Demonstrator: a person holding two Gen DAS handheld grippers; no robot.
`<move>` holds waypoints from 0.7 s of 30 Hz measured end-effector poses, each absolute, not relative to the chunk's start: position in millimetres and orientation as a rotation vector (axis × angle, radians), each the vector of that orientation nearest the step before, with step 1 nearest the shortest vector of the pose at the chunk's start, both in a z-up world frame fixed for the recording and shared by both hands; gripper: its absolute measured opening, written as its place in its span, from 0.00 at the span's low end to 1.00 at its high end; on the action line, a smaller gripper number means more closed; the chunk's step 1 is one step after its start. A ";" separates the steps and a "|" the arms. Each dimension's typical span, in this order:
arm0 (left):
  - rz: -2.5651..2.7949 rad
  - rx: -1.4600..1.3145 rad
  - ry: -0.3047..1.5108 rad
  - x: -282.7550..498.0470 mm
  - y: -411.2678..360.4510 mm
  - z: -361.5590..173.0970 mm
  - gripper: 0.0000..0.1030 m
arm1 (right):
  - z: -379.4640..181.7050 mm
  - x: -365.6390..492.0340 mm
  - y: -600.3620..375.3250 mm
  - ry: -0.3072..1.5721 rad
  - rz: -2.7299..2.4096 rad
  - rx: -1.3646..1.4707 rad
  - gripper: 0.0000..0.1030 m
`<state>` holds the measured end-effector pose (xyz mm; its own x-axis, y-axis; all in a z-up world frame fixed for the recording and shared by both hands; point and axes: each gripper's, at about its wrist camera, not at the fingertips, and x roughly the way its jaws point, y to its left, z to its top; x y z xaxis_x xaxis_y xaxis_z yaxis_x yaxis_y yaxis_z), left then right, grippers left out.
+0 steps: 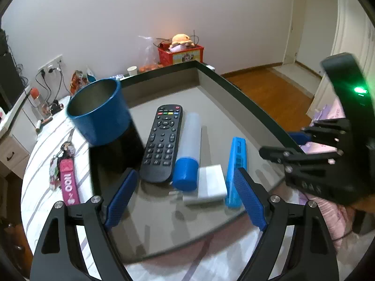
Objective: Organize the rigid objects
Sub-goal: 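Move the left tool to the pink keychain strap and grasp it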
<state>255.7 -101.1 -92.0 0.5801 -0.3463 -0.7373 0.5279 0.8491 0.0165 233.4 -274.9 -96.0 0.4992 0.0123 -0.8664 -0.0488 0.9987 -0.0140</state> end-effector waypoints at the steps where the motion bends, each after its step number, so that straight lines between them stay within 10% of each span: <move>1: -0.514 0.234 0.793 252.6 -95.5 -89.8 0.84 | -96.3 233.5 -274.8 1.048 0.036 -0.038 0.33; 21: -0.042 0.047 0.853 278.2 58.4 -140.5 0.98 | -98.1 233.5 -273.8 1.047 0.024 -0.045 0.34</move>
<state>278.2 58.4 -140.5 0.6571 -0.0186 -0.7536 0.0560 0.9981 0.0241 233.5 -273.8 -98.1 0.5001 -0.0015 -0.8660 -0.0412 0.9988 -0.0255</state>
